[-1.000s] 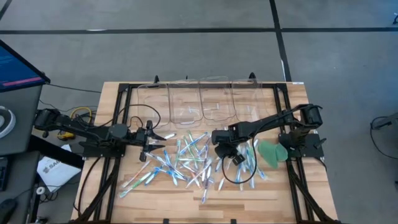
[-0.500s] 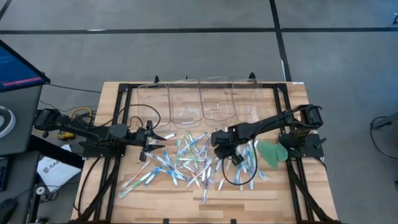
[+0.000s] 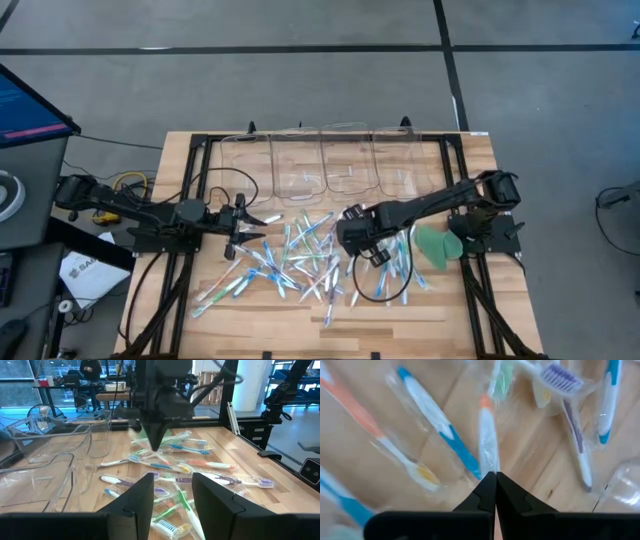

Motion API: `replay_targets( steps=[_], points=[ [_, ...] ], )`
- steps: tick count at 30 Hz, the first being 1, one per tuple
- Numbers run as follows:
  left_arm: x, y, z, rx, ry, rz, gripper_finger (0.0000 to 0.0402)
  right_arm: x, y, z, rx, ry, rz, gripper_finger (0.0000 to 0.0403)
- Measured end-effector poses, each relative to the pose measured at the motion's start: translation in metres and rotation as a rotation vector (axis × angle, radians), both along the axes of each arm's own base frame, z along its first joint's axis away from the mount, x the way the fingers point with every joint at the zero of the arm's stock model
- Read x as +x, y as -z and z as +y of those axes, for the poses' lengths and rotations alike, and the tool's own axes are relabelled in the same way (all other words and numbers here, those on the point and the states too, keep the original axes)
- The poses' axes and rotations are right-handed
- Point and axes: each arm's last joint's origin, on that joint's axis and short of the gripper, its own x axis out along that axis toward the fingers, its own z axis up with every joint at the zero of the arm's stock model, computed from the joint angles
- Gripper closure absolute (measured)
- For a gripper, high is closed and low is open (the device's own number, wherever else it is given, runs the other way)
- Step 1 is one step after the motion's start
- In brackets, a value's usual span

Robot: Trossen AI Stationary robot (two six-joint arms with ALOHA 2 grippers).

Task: Pick & Place Toothbrushes
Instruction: Put the orange toothbrush into the right transparent bin

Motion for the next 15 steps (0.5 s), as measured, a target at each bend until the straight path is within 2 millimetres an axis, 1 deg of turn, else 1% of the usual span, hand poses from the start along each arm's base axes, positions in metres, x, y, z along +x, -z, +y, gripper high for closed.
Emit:
replay_targets(
  steps=[5, 12, 15],
  points=[
    [0.000, 0.000, 0.000, 0.000, -0.002, 0.000, 0.0272, 0.004, -0.023, 0.002, 0.032, 0.133, 0.006, 0.0402],
    [0.000, 0.000, 0.000, -0.003, -0.003, 0.000, 0.0272, 0.003, -0.051, 0.024, 0.055, 0.061, 0.028, 0.0402],
    [0.000, 0.000, 0.000, -0.003, -0.003, 0.000, 0.0273, 0.000, -0.061, 0.027, 0.014, 0.101, 0.044, 0.0403]
  ],
)
